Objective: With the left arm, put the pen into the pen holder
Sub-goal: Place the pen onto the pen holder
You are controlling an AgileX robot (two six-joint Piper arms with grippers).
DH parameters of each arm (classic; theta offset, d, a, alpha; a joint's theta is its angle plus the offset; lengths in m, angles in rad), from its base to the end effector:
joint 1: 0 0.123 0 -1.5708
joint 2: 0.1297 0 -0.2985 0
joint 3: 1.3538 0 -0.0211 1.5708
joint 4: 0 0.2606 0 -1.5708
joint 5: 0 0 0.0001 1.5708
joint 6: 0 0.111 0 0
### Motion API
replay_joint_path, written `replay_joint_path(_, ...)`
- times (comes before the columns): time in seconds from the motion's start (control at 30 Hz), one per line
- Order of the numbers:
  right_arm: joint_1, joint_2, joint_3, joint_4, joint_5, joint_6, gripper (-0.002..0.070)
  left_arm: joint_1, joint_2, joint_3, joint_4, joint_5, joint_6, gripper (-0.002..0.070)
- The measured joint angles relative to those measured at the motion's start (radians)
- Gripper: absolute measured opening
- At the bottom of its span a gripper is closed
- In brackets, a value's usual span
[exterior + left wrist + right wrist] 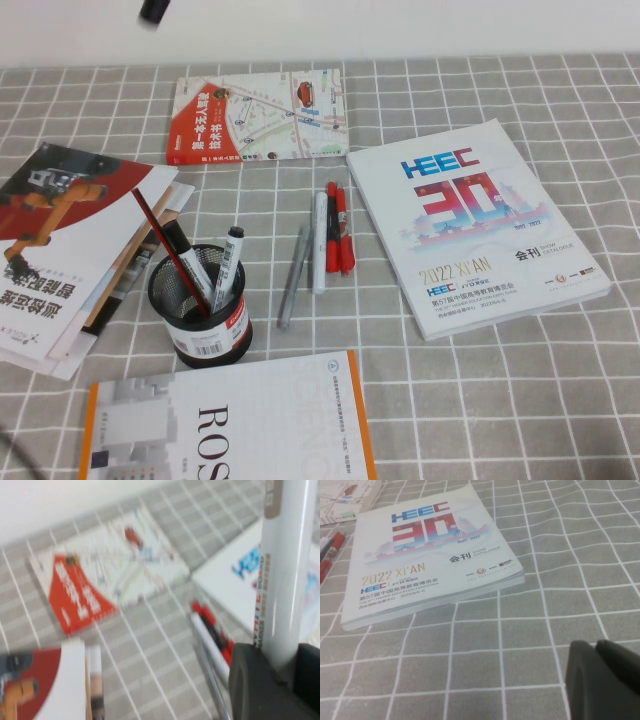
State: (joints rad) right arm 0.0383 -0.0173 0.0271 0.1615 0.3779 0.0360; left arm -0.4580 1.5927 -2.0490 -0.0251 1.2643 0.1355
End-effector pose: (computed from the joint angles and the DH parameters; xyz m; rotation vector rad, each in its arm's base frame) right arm 0.0672 0.0092 0.1653 0.0973 1.8690 0.2105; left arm 0.3042 -0.1529 0.4976 0.6759 2.1976 -0.1981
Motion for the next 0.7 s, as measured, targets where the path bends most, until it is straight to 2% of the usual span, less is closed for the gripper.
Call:
replay_joint_path(0.1,0.0,0.0,0.0,0.0,0.0,0.0,-0.0015,0.0,-0.109,0.168,0.0,-0.052,-0.012,0.0113)
replay_joint_path(0.23,0.0,0.0,0.0,0.0,0.0,0.0,-0.0015,0.0,-0.281,0.408,0.0,-0.213,-0.031,0.0113)
replay_joint_path(0.5,0.0,0.0,0.0,0.0,0.0,0.0,-0.0015,0.0,-0.642,0.952,-0.01,-0.711,-0.06,0.0113)
replay_joint_path(0.7,0.0,0.0,0.0,0.0,0.0,0.0,-0.0015,0.0,-0.779,1.281,-0.027,-1.078,-0.065,0.0113)
